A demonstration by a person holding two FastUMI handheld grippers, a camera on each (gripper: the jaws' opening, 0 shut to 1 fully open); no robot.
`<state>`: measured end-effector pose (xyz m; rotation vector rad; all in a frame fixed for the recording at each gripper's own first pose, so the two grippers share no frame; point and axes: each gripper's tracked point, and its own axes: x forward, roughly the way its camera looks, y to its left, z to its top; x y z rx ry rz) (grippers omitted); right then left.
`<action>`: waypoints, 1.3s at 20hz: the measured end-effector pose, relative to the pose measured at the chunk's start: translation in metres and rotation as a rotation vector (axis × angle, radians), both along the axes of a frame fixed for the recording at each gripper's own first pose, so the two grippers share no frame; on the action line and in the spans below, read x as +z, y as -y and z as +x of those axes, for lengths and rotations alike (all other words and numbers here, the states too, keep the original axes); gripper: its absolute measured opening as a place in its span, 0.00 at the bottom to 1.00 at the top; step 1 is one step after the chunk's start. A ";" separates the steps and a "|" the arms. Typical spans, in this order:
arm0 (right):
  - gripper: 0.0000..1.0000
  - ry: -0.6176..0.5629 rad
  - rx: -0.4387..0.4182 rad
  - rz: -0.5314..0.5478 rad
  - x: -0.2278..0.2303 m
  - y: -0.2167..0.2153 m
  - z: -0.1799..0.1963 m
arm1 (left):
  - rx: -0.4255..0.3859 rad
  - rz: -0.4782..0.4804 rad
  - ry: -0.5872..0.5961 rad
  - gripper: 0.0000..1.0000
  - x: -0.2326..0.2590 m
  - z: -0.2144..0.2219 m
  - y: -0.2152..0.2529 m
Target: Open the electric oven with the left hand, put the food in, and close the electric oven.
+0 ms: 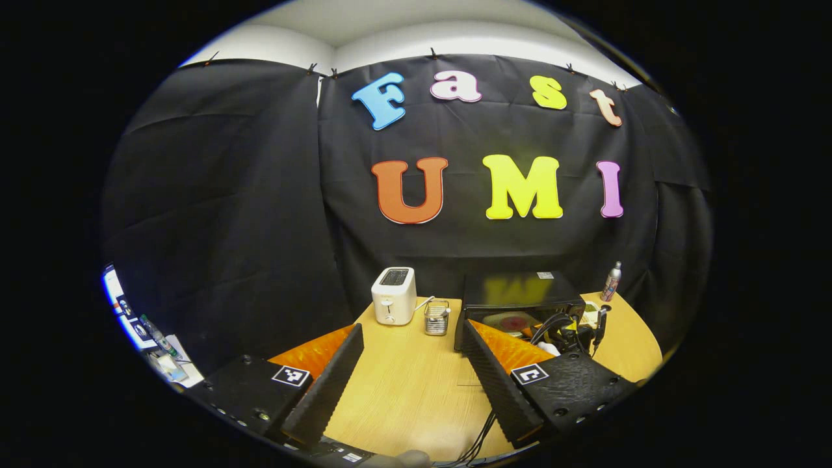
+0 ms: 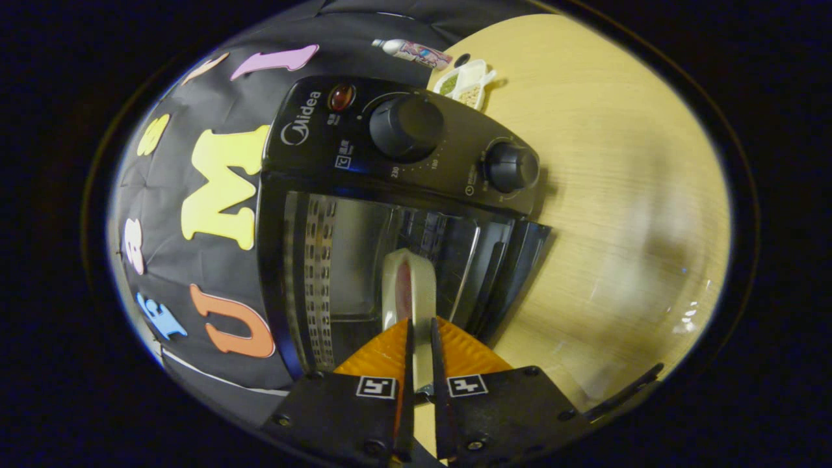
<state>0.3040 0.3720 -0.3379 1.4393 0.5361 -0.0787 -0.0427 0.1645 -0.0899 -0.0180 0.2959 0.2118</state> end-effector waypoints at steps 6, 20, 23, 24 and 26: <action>0.42 0.051 0.069 -0.118 0.014 0.016 -0.012 | -0.024 -0.018 0.008 0.97 -0.009 0.012 0.006; 0.95 0.219 0.299 -0.716 0.078 0.127 -0.116 | -0.178 -0.040 0.091 0.97 -0.015 0.030 0.068; 0.95 0.255 0.308 -0.841 0.097 0.157 -0.142 | -0.200 -0.067 0.088 0.97 -0.029 0.031 0.080; 0.95 0.239 0.324 -0.895 0.095 0.168 -0.151 | -0.206 -0.071 0.084 0.97 -0.034 0.032 0.084; 0.95 0.237 0.336 -0.986 0.099 0.192 -0.170 | -0.225 -0.071 0.072 0.97 -0.048 0.032 0.091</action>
